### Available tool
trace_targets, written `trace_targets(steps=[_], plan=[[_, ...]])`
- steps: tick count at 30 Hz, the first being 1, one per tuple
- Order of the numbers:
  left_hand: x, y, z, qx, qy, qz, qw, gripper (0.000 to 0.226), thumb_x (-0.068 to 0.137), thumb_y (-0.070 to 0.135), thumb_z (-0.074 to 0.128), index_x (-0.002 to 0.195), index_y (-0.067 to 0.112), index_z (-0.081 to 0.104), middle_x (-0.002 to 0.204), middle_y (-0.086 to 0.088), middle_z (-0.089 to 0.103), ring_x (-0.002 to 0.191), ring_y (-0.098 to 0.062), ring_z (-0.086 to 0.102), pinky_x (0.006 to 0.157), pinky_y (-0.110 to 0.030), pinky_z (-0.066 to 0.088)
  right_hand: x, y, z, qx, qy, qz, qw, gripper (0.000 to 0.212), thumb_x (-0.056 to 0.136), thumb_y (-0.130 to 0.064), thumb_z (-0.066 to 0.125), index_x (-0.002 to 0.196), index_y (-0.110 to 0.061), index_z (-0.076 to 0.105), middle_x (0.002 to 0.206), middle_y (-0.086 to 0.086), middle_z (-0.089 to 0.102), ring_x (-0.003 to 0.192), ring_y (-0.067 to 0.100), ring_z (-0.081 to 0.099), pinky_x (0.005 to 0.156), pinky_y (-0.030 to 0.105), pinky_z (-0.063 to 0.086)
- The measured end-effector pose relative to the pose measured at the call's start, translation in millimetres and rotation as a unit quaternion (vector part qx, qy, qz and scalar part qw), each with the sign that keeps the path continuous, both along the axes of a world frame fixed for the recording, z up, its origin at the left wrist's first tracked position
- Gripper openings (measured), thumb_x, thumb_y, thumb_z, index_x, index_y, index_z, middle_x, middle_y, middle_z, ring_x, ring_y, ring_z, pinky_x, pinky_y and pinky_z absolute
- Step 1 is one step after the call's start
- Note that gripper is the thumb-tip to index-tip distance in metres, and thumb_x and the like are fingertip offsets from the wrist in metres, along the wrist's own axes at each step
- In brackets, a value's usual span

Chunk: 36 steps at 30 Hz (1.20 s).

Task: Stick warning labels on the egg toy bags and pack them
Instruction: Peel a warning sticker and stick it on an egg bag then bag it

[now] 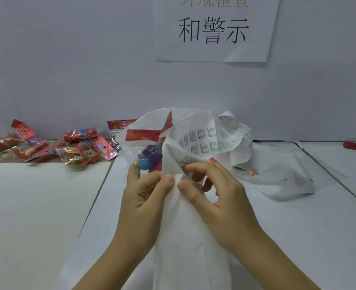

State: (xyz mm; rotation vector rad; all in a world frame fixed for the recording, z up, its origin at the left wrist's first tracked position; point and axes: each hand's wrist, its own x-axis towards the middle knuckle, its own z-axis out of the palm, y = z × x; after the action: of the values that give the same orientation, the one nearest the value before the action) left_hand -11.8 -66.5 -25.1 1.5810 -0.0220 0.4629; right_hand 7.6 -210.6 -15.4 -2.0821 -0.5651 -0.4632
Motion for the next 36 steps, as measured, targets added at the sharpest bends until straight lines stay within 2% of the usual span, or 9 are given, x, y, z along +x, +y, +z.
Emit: trace_targets(steps=[6, 12, 16, 20, 25, 28, 30, 33, 36], plan=[[-2.8, -1.5, 0.7, 0.119, -0.070, -0.018, 0.990, 0.016, 0.084, 0.036, 0.057, 0.089, 0.037, 0.071, 0.132, 0.009, 0.045, 0.117, 0.014, 0.047, 0.089, -0.008, 0.044, -3.2, 0.0, 3.1, 0.101, 0.065, 0.079, 0.990, 0.021, 0.081, -0.051, 0.058, 0.080, -0.031, 0.065, 0.072, -0.018, 0.062, 0.065, 0.003, 0.055, 0.058, 0.009, 0.040], [-3.3, 3.3, 3.8, 0.105, -0.082, -0.047, 0.990, 0.023, 0.078, 0.043, 0.051, 0.081, 0.041, 0.074, 0.138, -0.001, 0.042, 0.116, 0.014, 0.048, 0.089, -0.005, 0.040, 0.0, -5.7, 9.2, 0.146, 0.115, 0.147, 0.972, 0.008, 0.083, -0.036, 0.064, 0.077, -0.032, 0.067, 0.067, -0.014, 0.062, 0.065, 0.025, 0.056, 0.065, 0.041, 0.051], [-2.4, 4.5, 3.2, 0.100, -0.086, -0.052, 0.990, 0.023, 0.076, 0.045, 0.051, 0.083, 0.050, 0.073, 0.135, 0.003, 0.042, 0.119, 0.011, 0.046, 0.090, -0.006, 0.041, 0.7, -7.2, 8.3, 0.137, 0.101, 0.153, 0.973, 0.012, 0.082, -0.046, 0.060, 0.081, -0.037, 0.068, 0.070, -0.016, 0.063, 0.065, 0.022, 0.058, 0.065, 0.035, 0.052], [-2.2, 5.0, 2.6, 0.104, -0.079, -0.048, 0.990, 0.024, 0.076, 0.045, 0.051, 0.084, 0.050, 0.073, 0.136, 0.005, 0.041, 0.119, 0.013, 0.046, 0.090, -0.007, 0.043, 3.8, -9.9, 7.9, 0.130, 0.095, 0.148, 0.976, 0.007, 0.085, -0.036, 0.062, 0.085, -0.034, 0.069, 0.071, -0.016, 0.066, 0.062, 0.010, 0.059, 0.063, 0.022, 0.051], [-0.8, 3.7, 2.8, 0.104, -0.072, -0.033, 0.991, 0.023, 0.077, 0.043, 0.052, 0.077, 0.032, 0.073, 0.138, 0.000, 0.042, 0.121, 0.017, 0.041, 0.088, 0.000, 0.036, 5.9, -14.2, 11.5, 0.082, 0.008, 0.091, 0.992, 0.014, 0.086, -0.044, 0.057, 0.076, -0.037, 0.065, 0.069, -0.015, 0.064, 0.061, 0.010, 0.059, 0.057, 0.029, 0.052], [4.3, 6.5, -2.1, 0.102, -0.027, -0.006, 0.994, 0.031, 0.081, 0.039, 0.061, 0.075, 0.011, 0.072, 0.137, 0.006, 0.044, 0.117, 0.019, 0.043, 0.079, 0.002, 0.036, 10.5, -24.9, 18.7, 0.175, 0.009, 0.034, 0.984, 0.014, 0.088, -0.038, 0.057, 0.075, -0.033, 0.059, 0.065, -0.005, 0.062, 0.047, 0.008, 0.052, 0.043, 0.024, 0.043], [8.3, 8.0, -5.7, 0.111, 0.019, -0.017, 0.994, 0.028, 0.088, 0.033, 0.064, 0.070, 0.014, 0.071, 0.131, 0.007, 0.045, 0.100, 0.021, 0.050, 0.073, 0.000, 0.041, 14.2, -32.9, 24.9, 0.272, -0.006, -0.002, 0.962, 0.017, 0.090, -0.030, 0.052, 0.073, -0.030, 0.055, 0.064, -0.004, 0.062, 0.044, 0.011, 0.051, 0.039, 0.023, 0.042], [10.4, 5.0, -9.3, 0.180, 0.082, -0.022, 0.980, 0.011, 0.086, 0.031, 0.066, 0.077, 0.037, 0.066, 0.129, 0.011, 0.041, 0.092, 0.017, 0.053, 0.070, 0.001, 0.041, 11.6, -26.6, 22.9, 0.324, -0.031, 0.016, 0.945, 0.015, 0.092, -0.032, 0.053, 0.078, -0.029, 0.056, 0.070, -0.004, 0.064, 0.056, 0.015, 0.062, 0.047, 0.026, 0.052], [10.8, 5.5, -13.3, 0.218, 0.058, 0.041, 0.973, 0.008, 0.081, 0.039, 0.066, 0.084, 0.045, 0.061, 0.131, 0.012, 0.041, 0.097, 0.021, 0.049, 0.084, -0.012, 0.045, 3.0, -7.6, 3.9, 0.230, 0.007, 0.131, 0.964, 0.010, 0.090, -0.045, 0.051, 0.093, -0.042, 0.061, 0.095, -0.008, 0.070, 0.087, 0.014, 0.069, 0.074, 0.035, 0.057]])
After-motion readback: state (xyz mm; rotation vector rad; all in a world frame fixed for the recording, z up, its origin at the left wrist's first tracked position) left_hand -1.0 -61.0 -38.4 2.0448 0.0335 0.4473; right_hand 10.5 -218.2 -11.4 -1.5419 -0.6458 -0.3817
